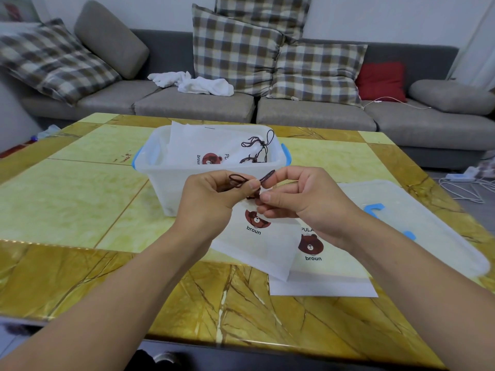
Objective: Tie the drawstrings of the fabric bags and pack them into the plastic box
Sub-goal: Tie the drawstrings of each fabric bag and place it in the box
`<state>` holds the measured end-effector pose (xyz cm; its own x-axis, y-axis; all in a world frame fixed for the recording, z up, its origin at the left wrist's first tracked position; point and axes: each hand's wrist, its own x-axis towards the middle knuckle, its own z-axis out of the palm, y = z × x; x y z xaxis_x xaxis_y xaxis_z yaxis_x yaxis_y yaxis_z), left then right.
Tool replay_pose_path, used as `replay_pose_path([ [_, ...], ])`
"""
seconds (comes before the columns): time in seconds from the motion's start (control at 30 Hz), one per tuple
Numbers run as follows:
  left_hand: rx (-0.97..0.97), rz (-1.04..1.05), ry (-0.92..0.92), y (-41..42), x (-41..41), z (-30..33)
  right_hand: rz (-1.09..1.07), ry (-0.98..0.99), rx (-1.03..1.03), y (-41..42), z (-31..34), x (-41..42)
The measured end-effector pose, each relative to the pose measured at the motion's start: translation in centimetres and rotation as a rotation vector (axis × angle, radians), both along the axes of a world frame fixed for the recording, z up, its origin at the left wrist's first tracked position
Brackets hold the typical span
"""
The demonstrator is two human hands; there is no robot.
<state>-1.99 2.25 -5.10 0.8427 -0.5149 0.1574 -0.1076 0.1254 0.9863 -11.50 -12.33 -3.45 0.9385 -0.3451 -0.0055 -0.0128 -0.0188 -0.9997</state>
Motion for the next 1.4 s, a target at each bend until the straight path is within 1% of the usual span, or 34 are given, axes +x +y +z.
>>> replay_pose_path([
  [0.17, -0.014, 0.016, -0.016, 0.0, -0.3, 0.2, -0.047, -0.027, -0.063, 1.1, -0.5, 0.2],
  [0.3, -0.005, 0.022, -0.067, 0.2, -0.1, 0.3, -0.049, -0.059, -0.183, 1.2, -0.5, 0.4],
  [0.47, 0.039, 0.088, -0.319, 0.4, -0.1, 0.2, -0.037, -0.05, -0.254, 0.9, -0.6, 0.4],
  [0.53, 0.042, 0.095, -0.385, 0.4, -0.3, 0.2, -0.042, -0.051, -0.268, 0.8, -0.6, 0.4],
  [0.67, 0.04, 0.09, -0.41, 0.2, -0.6, 0.3, -0.039, -0.104, -0.318, 0.9, -0.6, 0.4],
  [0.8, 0.007, 0.079, -0.338, 0.1, -0.3, 0.7, -0.076, -0.171, -0.491, 0.9, -0.5, 0.5],
  [0.87, 0.02, 0.077, -0.348, 0.1, -0.2, 0.7, -0.1, -0.176, -0.541, 1.0, -0.6, 0.5],
  [1.1, -0.001, 0.098, -0.35, 0.1, -0.5, 0.6, -0.105, -0.149, -0.39, 1.7, -0.5, 0.6],
  [1.23, -0.003, 0.134, -0.35, 0.0, -0.7, 0.8, -0.074, -0.025, -0.102, 2.6, -0.2, 0.4],
  [1.4, 0.007, 0.134, -0.33, -0.1, -0.9, 0.9, -0.216, -0.039, -0.102, 2.8, -0.1, 0.5],
])
